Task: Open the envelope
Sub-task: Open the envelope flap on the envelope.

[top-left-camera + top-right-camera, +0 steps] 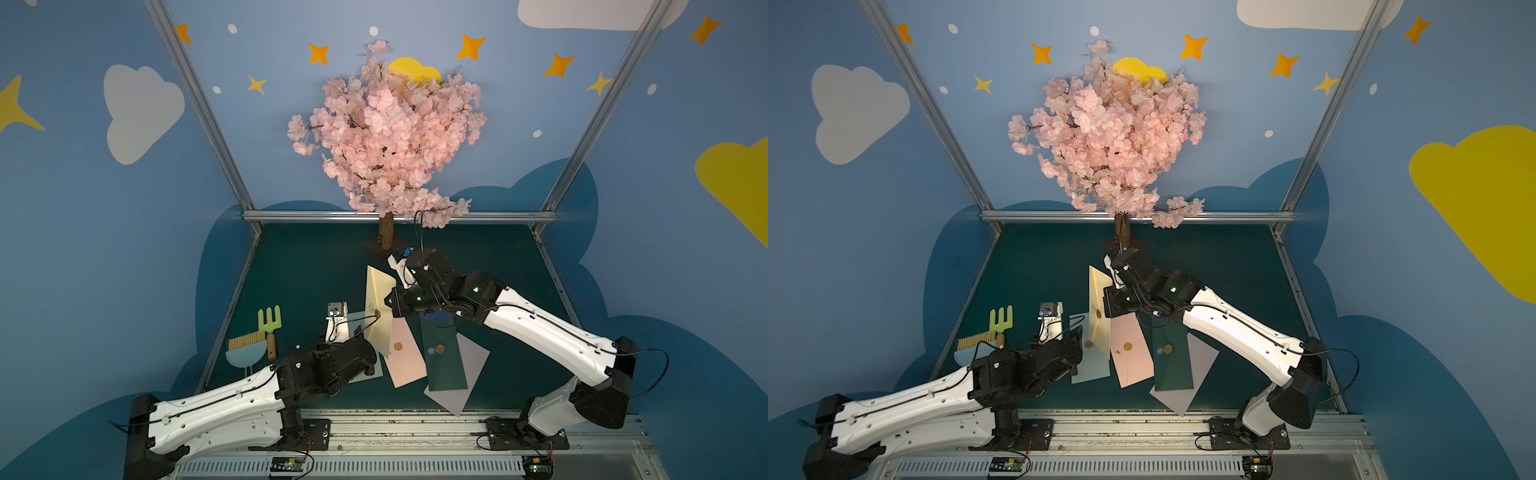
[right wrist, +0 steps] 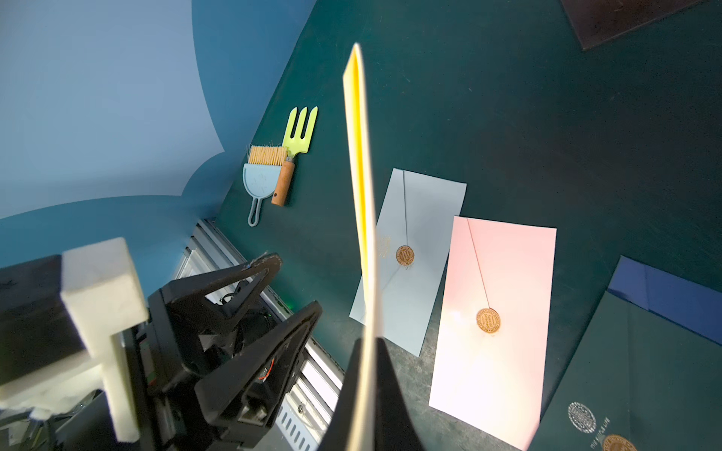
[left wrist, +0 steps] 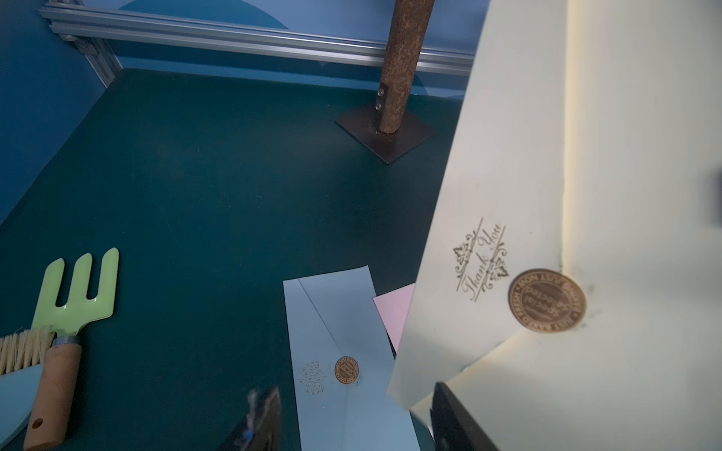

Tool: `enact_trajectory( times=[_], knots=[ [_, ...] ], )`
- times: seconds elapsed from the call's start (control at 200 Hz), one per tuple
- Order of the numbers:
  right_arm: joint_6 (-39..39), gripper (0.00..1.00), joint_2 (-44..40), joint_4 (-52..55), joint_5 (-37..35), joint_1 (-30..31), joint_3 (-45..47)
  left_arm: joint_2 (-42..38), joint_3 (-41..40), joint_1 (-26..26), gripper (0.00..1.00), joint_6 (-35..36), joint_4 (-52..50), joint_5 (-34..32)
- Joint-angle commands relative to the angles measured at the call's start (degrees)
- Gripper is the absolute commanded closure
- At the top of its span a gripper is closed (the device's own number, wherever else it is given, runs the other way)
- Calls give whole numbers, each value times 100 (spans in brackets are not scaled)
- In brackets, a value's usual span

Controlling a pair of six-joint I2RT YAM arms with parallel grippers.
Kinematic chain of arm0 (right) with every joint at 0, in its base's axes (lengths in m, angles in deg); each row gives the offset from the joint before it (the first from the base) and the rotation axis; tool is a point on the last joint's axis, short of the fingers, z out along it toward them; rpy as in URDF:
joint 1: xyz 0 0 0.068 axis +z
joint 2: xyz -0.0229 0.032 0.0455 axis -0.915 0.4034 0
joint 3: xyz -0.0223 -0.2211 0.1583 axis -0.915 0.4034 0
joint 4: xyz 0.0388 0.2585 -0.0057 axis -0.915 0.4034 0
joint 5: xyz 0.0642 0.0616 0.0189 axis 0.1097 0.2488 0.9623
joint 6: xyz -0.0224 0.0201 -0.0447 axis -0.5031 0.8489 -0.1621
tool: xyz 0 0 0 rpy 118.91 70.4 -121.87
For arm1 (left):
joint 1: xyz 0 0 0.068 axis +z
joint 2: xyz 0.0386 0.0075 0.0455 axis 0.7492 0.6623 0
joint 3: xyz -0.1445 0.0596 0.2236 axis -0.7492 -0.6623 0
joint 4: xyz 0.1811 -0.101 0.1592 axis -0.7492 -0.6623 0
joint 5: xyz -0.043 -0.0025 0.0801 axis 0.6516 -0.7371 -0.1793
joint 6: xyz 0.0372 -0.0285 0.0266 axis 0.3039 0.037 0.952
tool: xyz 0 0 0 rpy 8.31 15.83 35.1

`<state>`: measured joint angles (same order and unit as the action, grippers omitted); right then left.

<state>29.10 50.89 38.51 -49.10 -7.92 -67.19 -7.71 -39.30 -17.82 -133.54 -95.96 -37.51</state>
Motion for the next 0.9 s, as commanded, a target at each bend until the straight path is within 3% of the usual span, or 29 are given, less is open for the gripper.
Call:
enact_trajectory(
  times=[0.0,0.15,0.285,0.451,0.556,0.896],
  knots=[
    [-40,100,-143,75,59,41,55,-97,-92,43,38,-83,-222,-74],
    [-43,100,-157,81,-17,43,35,-157,-151,59,37,128,-41,43],
    [-105,100,-77,126,-103,34,-143,-407,-592,54,32,1724,1607,970],
    [-168,100,51,290,-122,34,-469,-515,-802,57,32,2220,1998,1281],
    [-172,100,96,331,-113,39,-566,-445,-758,53,32,2364,1910,1264],
    [-128,100,113,436,-120,113,-625,-154,-447,57,33,2048,1359,179]
  ],
)
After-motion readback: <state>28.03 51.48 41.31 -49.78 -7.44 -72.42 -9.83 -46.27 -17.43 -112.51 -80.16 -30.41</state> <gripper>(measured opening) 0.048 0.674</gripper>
